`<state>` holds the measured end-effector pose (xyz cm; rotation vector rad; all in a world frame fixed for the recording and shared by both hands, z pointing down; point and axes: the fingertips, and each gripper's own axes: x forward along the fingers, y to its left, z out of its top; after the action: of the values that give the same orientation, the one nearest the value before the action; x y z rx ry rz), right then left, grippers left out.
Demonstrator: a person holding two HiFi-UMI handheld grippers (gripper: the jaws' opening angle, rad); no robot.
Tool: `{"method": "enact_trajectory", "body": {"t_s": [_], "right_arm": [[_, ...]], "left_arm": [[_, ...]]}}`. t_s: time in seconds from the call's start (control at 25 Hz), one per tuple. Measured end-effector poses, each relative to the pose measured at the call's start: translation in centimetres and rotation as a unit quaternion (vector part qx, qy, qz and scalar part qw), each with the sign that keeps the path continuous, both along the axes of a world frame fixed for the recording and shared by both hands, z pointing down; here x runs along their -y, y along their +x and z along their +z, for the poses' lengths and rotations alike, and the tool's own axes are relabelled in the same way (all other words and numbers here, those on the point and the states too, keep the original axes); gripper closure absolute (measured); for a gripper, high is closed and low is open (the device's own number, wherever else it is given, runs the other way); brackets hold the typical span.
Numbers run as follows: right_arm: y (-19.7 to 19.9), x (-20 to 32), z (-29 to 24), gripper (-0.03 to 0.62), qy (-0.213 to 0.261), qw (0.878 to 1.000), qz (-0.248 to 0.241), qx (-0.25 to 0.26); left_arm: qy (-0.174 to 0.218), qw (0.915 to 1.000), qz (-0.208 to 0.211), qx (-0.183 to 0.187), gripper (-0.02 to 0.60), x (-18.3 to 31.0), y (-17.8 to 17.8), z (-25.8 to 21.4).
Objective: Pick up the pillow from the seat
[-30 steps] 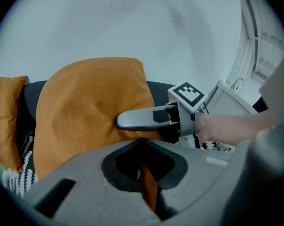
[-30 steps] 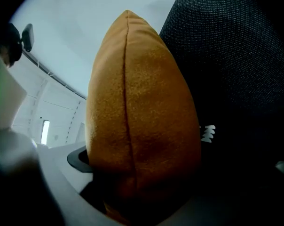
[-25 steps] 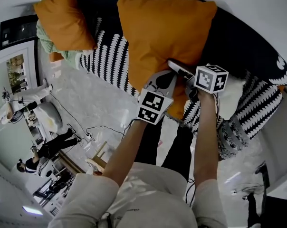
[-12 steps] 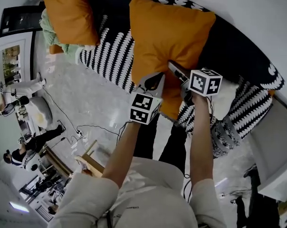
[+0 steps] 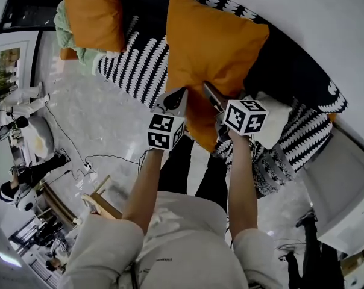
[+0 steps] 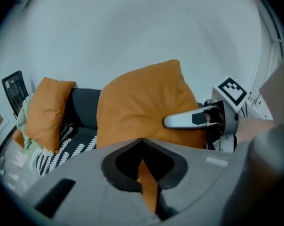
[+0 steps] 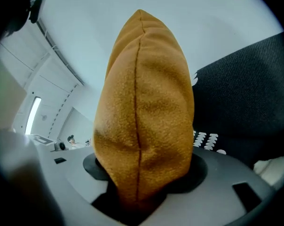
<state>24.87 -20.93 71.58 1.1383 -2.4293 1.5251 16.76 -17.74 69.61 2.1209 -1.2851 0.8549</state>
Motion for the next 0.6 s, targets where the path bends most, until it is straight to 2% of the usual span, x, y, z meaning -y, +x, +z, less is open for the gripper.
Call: {"method": "enact_trajectory", "body": {"t_s": [0.36,0.6], "right_arm": [[0.3,-3.5,-6.9,0.311,0.045,0.997,0.004,-0.06],[1.3,-7.4,-11.3,0.311,0.048,0.994,0.013,-0.096]], "left_arm": [[0.036,0.9992,-0.014,-0.006,0.572,-1.1,0.1,-6.2],[0.045,0.9982,-0.031,-0.024,0.572,-3.3,-1.0,-10.0]]}}
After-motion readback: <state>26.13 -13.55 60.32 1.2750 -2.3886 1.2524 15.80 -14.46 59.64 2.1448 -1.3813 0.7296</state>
